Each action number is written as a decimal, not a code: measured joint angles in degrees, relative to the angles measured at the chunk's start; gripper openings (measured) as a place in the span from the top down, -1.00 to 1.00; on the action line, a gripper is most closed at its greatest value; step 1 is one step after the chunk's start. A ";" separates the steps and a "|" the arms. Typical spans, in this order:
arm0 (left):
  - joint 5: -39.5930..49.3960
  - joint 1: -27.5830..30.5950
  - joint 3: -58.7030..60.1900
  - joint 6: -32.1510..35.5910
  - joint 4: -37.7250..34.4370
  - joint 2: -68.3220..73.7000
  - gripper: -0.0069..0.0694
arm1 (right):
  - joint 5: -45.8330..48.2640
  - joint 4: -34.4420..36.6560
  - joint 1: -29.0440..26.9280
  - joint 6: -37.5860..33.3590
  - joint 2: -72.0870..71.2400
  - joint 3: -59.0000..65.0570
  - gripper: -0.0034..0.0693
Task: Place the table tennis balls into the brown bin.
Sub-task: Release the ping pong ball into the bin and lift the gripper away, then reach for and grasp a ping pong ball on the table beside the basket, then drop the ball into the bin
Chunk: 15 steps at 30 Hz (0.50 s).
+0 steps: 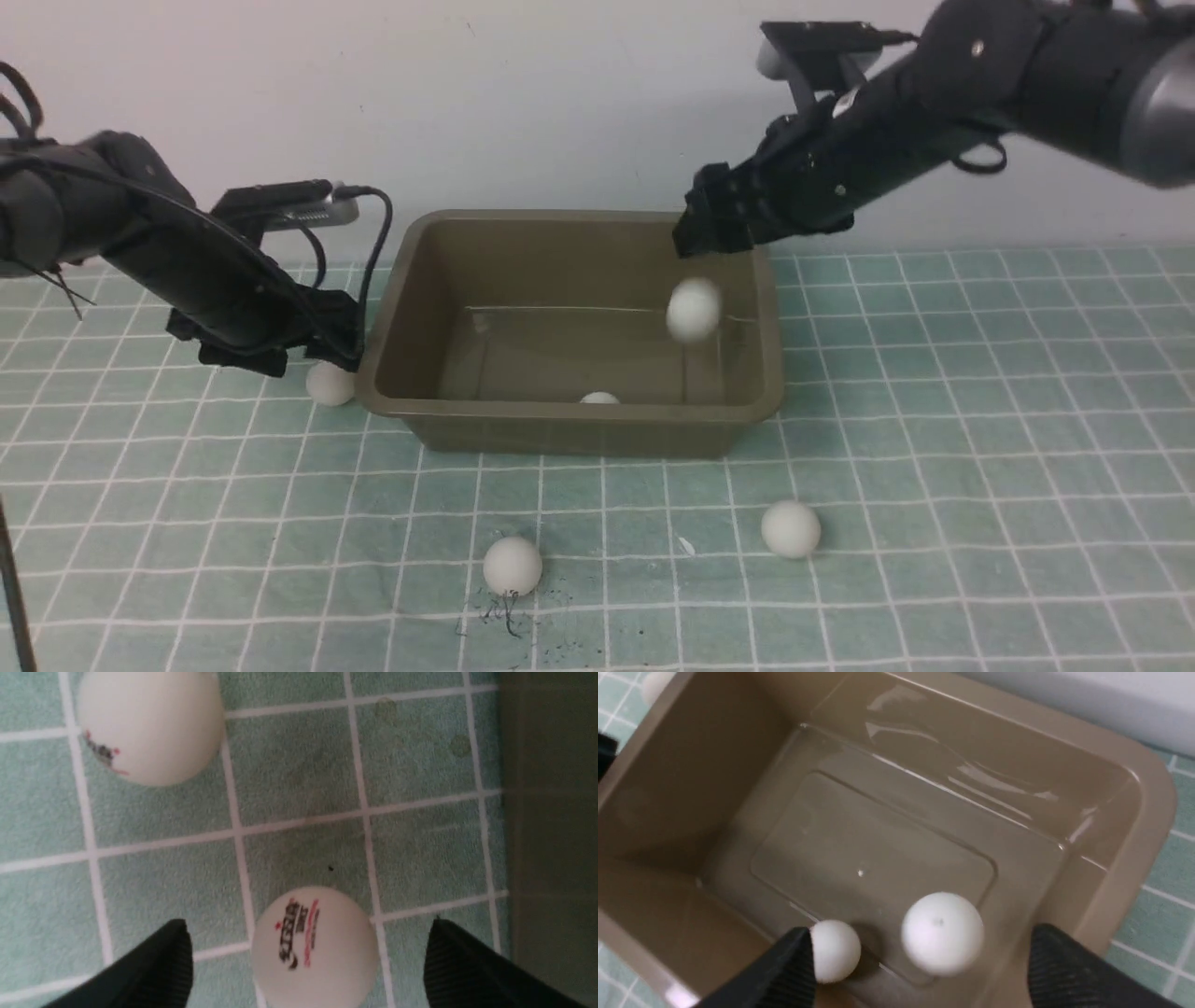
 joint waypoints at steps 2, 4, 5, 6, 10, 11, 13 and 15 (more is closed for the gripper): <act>-0.58 -0.05 -0.06 -0.12 -0.19 1.17 -0.74 | 3.83 -4.24 -0.36 2.01 -1.80 -1.10 -0.59; 0.01 -0.05 -0.53 -0.59 0.12 1.69 -0.49 | 6.74 -10.27 -0.42 4.66 -4.51 -0.64 -0.39; 1.18 0.07 -1.38 -1.30 1.14 1.83 -0.11 | 8.58 -14.20 -0.47 6.60 -7.49 0.90 -0.14; 2.62 0.13 -2.30 -1.74 2.07 1.76 -0.02 | 9.40 -17.06 -0.54 8.40 -9.85 3.59 0.11; 9.16 0.86 -9.87 -4.53 4.90 -0.85 -0.10 | 9.32 -19.10 -0.99 11.51 -17.31 16.84 0.73; 10.50 0.86 -11.65 -4.42 4.71 -2.04 -0.11 | 8.69 -18.23 -0.99 11.57 -18.21 20.11 0.82; 12.76 0.62 -14.20 -2.91 3.59 -3.51 -0.11 | 6.71 -15.11 -0.99 10.72 -18.85 25.34 0.86; 16.40 -1.80 -18.37 4.47 -0.69 -5.88 -0.11 | 1.38 -6.81 -0.94 5.69 -18.14 33.04 0.73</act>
